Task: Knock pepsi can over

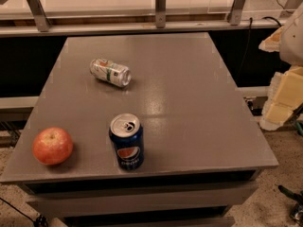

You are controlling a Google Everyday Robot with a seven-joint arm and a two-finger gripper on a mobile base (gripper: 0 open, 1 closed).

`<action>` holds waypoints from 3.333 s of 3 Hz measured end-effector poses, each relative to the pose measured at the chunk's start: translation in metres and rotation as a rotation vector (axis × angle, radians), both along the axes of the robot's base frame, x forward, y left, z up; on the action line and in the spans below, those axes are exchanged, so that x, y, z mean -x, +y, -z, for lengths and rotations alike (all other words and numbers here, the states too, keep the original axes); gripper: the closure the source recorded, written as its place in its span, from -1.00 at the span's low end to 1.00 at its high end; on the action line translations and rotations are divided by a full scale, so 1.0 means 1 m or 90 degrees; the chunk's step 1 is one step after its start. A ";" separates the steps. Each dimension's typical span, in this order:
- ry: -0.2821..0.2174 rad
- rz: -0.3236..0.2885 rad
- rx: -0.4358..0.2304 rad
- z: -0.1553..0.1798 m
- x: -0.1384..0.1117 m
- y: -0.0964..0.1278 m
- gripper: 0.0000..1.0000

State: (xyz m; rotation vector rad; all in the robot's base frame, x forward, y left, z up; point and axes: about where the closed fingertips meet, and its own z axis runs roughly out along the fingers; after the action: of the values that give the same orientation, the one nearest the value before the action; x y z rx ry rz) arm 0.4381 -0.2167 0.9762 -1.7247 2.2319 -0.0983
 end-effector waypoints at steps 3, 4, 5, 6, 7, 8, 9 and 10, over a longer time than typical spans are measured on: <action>0.002 -0.020 -0.147 0.036 -0.001 0.010 -1.00; -0.005 -0.053 -0.252 0.047 0.004 0.033 -1.00; -0.010 -0.101 -0.349 0.054 0.011 0.070 -1.00; -0.005 -0.153 -0.416 0.059 0.018 0.109 -1.00; -0.004 -0.187 -0.453 0.064 0.025 0.137 -1.00; -0.006 -0.209 -0.477 0.065 0.030 0.151 -1.00; -0.006 -0.210 -0.478 0.064 0.030 0.152 -1.00; -0.011 -0.214 -0.508 0.075 0.029 0.158 -1.00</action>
Offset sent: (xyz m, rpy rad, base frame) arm 0.0039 -0.0014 -0.0236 0.1294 0.0288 -0.0069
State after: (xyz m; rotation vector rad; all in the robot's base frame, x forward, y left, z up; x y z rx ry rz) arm 0.4090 -0.0590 0.9016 -1.5591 1.5814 0.7402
